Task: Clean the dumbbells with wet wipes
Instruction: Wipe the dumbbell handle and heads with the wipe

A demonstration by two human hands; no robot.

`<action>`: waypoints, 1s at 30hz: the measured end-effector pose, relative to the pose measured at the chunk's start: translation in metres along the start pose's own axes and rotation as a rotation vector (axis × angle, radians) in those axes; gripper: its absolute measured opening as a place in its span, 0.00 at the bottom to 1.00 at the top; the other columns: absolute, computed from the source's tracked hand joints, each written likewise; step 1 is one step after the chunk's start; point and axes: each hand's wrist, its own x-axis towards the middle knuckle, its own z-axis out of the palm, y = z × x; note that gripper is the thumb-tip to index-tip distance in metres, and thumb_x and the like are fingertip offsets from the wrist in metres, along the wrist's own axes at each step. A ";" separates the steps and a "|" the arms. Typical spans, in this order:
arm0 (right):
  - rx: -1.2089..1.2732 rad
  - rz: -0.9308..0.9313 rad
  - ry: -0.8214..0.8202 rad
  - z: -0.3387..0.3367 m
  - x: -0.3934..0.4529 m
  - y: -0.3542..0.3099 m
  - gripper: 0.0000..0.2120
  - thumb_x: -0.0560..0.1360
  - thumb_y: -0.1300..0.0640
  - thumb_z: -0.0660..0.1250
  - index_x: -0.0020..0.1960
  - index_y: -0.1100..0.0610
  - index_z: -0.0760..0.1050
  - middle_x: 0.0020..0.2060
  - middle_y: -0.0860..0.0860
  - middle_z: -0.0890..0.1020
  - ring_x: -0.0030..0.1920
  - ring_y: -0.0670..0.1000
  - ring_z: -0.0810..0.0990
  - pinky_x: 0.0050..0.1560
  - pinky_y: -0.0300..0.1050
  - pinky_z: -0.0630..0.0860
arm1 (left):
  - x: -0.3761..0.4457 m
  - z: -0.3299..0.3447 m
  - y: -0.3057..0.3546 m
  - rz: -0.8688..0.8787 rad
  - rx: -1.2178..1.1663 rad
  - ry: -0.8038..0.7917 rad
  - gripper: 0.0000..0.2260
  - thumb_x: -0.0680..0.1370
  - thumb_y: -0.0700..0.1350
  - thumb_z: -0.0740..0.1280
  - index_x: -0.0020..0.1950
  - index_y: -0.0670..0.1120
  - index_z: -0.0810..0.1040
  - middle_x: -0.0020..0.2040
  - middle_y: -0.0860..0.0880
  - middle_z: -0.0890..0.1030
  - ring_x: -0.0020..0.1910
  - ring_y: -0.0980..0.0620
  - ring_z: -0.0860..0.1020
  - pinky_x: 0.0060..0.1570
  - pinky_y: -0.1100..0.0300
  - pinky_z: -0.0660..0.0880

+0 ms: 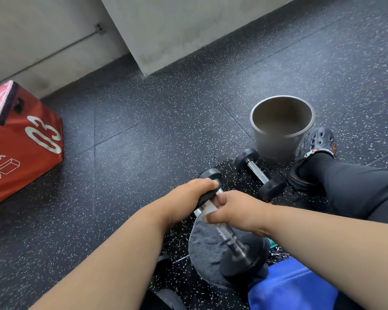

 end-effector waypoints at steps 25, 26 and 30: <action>0.313 0.030 -0.213 0.013 0.003 0.003 0.08 0.77 0.71 0.70 0.46 0.60 0.82 0.37 0.54 0.81 0.39 0.50 0.81 0.47 0.46 0.78 | -0.010 0.009 0.014 0.059 0.256 -0.005 0.26 0.73 0.67 0.68 0.70 0.62 0.79 0.67 0.58 0.81 0.66 0.57 0.78 0.69 0.58 0.71; 0.314 0.006 -0.204 0.015 0.003 0.005 0.08 0.77 0.70 0.71 0.44 0.59 0.83 0.37 0.54 0.82 0.40 0.52 0.81 0.51 0.50 0.77 | -0.011 0.009 0.014 0.056 0.259 -0.003 0.17 0.76 0.65 0.69 0.63 0.63 0.80 0.64 0.59 0.82 0.65 0.58 0.79 0.67 0.60 0.71; 0.235 -0.047 -0.171 0.017 -0.001 0.005 0.08 0.76 0.67 0.73 0.46 0.53 0.84 0.40 0.46 0.87 0.45 0.45 0.84 0.55 0.42 0.76 | -0.014 0.008 0.018 0.070 0.242 -0.012 0.12 0.74 0.65 0.66 0.51 0.61 0.79 0.56 0.57 0.82 0.57 0.57 0.79 0.61 0.64 0.70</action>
